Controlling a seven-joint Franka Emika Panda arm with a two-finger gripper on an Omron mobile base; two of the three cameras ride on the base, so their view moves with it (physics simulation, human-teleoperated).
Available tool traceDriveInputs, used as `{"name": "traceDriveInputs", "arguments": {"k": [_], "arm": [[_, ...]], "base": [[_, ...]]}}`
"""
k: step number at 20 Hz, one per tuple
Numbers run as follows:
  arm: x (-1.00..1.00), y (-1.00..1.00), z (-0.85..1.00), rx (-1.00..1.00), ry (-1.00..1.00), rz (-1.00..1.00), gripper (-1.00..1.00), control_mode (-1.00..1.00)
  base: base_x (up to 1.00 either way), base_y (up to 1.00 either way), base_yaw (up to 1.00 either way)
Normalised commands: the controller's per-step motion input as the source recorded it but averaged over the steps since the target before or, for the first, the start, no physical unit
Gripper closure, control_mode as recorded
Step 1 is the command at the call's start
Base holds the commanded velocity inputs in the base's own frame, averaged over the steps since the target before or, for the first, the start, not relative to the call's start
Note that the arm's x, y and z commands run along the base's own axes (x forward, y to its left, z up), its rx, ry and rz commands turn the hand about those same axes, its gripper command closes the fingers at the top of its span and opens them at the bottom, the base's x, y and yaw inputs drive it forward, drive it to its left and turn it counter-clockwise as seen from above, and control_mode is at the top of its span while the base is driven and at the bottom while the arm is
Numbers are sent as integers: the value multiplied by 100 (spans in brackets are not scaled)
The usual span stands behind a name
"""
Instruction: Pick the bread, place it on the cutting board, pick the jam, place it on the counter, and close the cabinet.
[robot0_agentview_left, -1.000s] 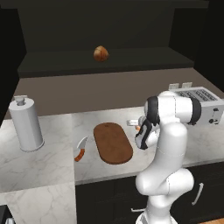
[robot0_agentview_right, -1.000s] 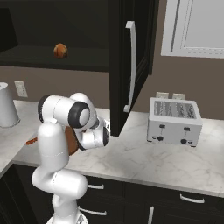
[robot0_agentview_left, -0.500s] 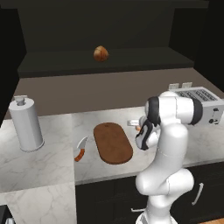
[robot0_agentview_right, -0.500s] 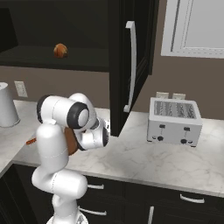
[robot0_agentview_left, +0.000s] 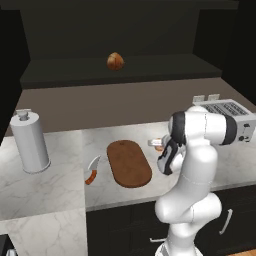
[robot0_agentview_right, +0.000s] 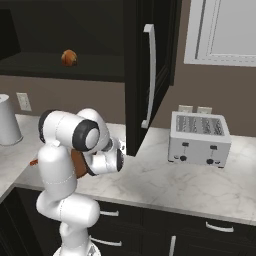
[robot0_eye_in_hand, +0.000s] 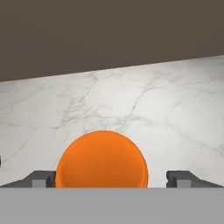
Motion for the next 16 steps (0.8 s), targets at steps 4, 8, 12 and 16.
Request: {"name": "traceDriveInputs", "arguments": {"k": [4, 8, 12, 16], "arm": [[-9, -1, 4, 0, 0, 0, -100, -100], [-8, 0, 14, 0, 0, 0, -100, -100], [-7, 0, 27, 0, 0, 0, -100, -100], [-7, 0, 36, 0, 0, 0, -100, -100]], "base": [[0, 0, 0], [0, 0, 0], [0, 0, 0], [0, 0, 0]]}}
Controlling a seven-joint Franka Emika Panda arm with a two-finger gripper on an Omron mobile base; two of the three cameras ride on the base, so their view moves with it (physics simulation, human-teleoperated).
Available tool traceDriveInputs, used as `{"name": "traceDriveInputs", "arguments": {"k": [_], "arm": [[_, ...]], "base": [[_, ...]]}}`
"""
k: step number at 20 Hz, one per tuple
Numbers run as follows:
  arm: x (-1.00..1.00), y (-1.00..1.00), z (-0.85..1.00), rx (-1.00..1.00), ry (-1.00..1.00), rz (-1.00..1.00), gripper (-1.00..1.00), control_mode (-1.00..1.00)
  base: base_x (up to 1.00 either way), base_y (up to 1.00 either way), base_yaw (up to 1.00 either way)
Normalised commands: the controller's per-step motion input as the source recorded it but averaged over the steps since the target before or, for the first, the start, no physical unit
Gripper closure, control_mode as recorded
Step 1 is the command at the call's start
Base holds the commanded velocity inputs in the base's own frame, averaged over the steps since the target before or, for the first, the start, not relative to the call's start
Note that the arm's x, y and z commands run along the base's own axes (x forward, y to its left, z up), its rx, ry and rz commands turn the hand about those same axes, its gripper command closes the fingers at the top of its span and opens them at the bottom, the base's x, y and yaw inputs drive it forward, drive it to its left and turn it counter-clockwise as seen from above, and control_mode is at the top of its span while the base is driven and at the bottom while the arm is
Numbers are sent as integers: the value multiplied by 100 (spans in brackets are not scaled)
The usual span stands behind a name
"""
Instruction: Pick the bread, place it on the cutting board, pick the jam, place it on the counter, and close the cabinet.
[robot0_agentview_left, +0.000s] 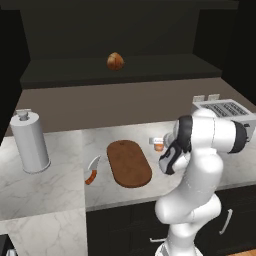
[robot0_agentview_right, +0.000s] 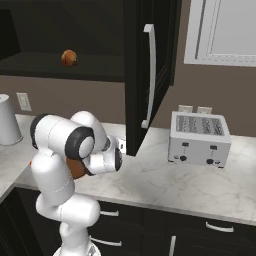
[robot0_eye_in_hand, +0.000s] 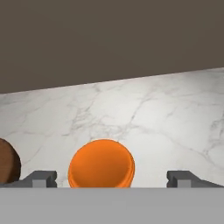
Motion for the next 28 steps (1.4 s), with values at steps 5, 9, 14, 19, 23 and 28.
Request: {"name": "traceDriveInputs", "arguments": {"k": [5, 9, 14, 19, 23, 28], "arm": [[-7, 0, 42, 0, 0, 0, -100, -100], [-19, 0, 49, 0, 0, 0, -100, -100], [-20, 0, 40, 0, 1, 0, -100, -100], [-21, 0, 33, 0, 4, 0, -100, -100], [-23, 3, 32, 0, 4, 0, -100, -100], [-29, 13, 26, 0, 0, 0, -100, -100]], "base": [[0, 0, 0], [0, 0, 0], [0, 0, 0], [0, 0, 0], [0, 0, 0], [0, 0, 0]]}}
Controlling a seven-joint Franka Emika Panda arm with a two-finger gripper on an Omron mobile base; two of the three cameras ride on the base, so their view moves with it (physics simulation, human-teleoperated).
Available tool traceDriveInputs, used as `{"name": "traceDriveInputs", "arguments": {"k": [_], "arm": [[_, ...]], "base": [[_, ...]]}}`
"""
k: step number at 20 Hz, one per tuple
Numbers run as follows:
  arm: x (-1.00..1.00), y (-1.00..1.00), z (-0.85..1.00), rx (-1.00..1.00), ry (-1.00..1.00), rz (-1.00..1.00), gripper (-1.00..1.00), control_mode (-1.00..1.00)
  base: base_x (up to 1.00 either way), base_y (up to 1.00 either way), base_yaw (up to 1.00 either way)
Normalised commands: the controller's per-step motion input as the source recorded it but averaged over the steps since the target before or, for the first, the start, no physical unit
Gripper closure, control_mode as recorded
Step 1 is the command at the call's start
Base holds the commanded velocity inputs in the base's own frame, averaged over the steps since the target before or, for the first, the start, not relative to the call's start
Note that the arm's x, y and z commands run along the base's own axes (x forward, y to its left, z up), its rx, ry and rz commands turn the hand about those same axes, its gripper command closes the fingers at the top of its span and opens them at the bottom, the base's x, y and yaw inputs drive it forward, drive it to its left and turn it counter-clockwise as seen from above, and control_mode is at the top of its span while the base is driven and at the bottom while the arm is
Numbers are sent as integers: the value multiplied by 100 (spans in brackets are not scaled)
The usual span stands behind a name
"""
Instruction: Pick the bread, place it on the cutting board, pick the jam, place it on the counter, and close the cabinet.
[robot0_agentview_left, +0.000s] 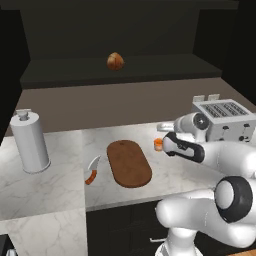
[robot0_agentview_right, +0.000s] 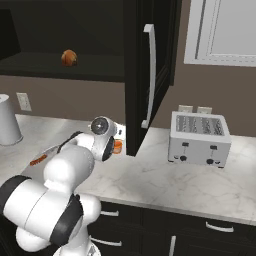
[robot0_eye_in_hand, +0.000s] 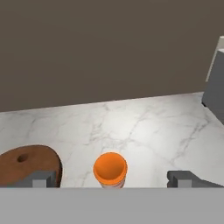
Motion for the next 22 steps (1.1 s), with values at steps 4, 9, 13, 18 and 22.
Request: {"name": "traceDriveInputs", "arguments": {"k": [4, 9, 13, 18, 22], "arm": [[-35, 26, 27, 0, 0, 0, -100, -100], [-42, 30, 32, 0, 0, 0, -100, -100], [-42, 29, 33, 0, 0, 0, -100, -100], [-38, 26, 32, 0, 0, 0, -100, -100], [-36, 24, 36, 0, 0, 0, -100, -100]], "base": [[0, 0, 0], [0, 0, 0], [0, 0, 0], [0, 0, 0], [0, 0, 0]]}}
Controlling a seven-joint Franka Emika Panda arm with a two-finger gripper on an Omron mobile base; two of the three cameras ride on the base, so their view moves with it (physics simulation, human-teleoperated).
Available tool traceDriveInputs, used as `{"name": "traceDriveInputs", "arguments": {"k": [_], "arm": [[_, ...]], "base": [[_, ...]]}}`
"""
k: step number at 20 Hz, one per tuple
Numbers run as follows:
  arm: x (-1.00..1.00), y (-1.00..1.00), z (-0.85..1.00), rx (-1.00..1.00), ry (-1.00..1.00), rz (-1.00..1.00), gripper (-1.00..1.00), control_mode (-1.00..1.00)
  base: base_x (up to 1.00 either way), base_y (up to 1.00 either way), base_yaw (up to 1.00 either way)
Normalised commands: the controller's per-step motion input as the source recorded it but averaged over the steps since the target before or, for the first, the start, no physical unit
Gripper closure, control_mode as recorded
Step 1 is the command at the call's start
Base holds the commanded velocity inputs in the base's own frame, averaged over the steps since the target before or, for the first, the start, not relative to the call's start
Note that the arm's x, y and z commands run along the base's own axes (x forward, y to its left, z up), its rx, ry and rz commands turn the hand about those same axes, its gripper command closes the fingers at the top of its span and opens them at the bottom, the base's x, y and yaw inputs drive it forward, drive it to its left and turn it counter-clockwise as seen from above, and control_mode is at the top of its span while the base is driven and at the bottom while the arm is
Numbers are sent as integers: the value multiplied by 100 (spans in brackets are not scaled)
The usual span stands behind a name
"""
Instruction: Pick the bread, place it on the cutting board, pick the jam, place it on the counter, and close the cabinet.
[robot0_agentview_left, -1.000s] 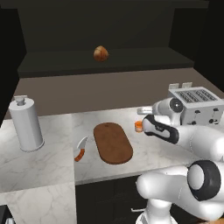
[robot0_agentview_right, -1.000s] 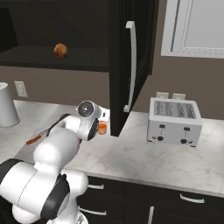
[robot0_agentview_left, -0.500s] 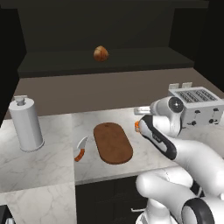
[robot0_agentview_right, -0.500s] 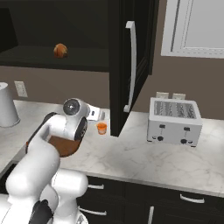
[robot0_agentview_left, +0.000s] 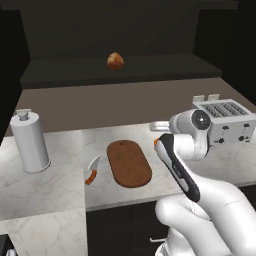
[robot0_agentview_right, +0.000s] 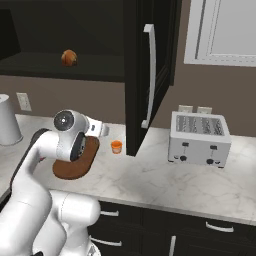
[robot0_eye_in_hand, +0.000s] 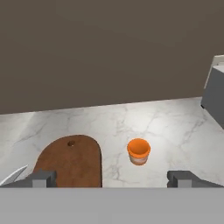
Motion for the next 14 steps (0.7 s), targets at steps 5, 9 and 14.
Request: {"name": "traceDriveInputs", "arguments": {"k": [5, 9, 14], "arm": [[-35, 24, 38, 0, 0, -1, -100, -100], [-39, 22, 36, 0, 0, -1, -100, -100], [-34, 27, 33, 0, 0, -2, -100, -100]], "base": [[0, 0, 0], [0, 0, 0], [0, 0, 0]]}}
